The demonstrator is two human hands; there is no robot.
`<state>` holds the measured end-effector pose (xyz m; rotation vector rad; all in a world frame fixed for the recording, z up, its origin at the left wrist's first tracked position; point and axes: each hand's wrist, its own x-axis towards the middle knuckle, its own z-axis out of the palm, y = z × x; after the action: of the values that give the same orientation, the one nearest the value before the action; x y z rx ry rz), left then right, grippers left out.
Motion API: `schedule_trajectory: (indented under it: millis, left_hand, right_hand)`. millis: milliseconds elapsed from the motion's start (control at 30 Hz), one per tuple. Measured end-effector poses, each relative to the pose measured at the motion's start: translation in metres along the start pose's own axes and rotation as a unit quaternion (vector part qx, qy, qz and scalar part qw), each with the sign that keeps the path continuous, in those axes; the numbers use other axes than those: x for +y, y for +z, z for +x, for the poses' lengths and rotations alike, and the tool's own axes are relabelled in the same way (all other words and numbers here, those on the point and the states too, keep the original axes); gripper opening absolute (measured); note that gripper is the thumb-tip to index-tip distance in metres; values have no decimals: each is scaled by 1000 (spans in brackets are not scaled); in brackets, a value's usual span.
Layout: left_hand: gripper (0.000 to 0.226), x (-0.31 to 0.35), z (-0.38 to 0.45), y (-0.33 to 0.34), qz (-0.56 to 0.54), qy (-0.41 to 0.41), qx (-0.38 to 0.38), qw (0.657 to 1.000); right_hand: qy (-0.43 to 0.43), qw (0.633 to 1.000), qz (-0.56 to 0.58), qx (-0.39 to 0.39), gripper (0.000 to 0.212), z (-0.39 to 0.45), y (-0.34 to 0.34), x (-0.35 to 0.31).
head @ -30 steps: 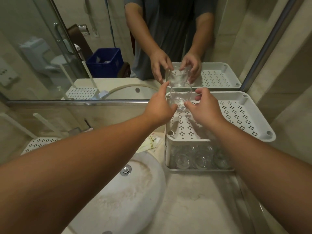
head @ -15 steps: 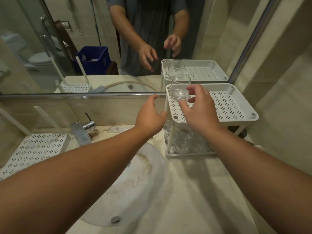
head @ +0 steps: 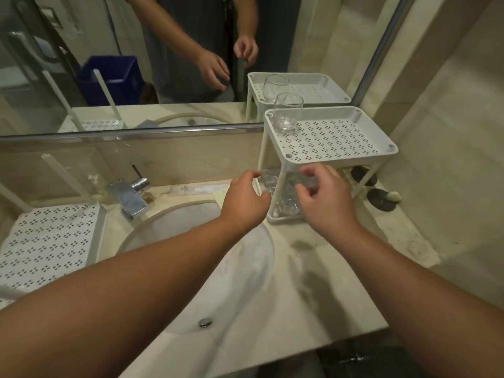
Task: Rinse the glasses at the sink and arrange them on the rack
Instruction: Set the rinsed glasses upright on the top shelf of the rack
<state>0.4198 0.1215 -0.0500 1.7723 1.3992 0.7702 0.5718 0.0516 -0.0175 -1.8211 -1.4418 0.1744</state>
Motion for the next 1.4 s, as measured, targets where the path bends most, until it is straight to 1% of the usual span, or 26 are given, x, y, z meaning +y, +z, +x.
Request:
schedule_trajectory:
  millis: [233,433,700,833,933,1000,1167,1300,1400]
  left_hand:
    - [47,-22,-20,18,-3,-23,-55,998]
    - [46,-34,-20,41,-3,-64,-78,995]
    - [45,-36,-1,78,-11,-159,-57,986]
    - [45,-32,5,90,-23,-200,-40,979]
    - [44,-31,5,97,-25,-219,-33,975]
    - [43,-31,5,100,-29,-229,-28,973]
    - [41,-31,5,105,-61,-252,-28,965]
    - [38,-32,4,105,-93,-262,-29,960]
    - [38,-35,3,104,-102,-268,-35,957]
  right_hand:
    - [72,993,-62,-67,14,-36,17,29]
    - [100,977,-112,-151,24,-25,34,69]
    - [59,940,-203,-267,41,28,60,118]
    - [38,924,-248,-288,41,45,72,133]
    - [15,907,-271,-323,39,54,81,140]
    - [7,900,-274,-339,34,58,87,144]
    - [6,896,-277,-347,20,62,95,150]
    - [8,910,-263,-321,14,58,96,151]
    - [10,926,-233,-298,16,54,94,151]
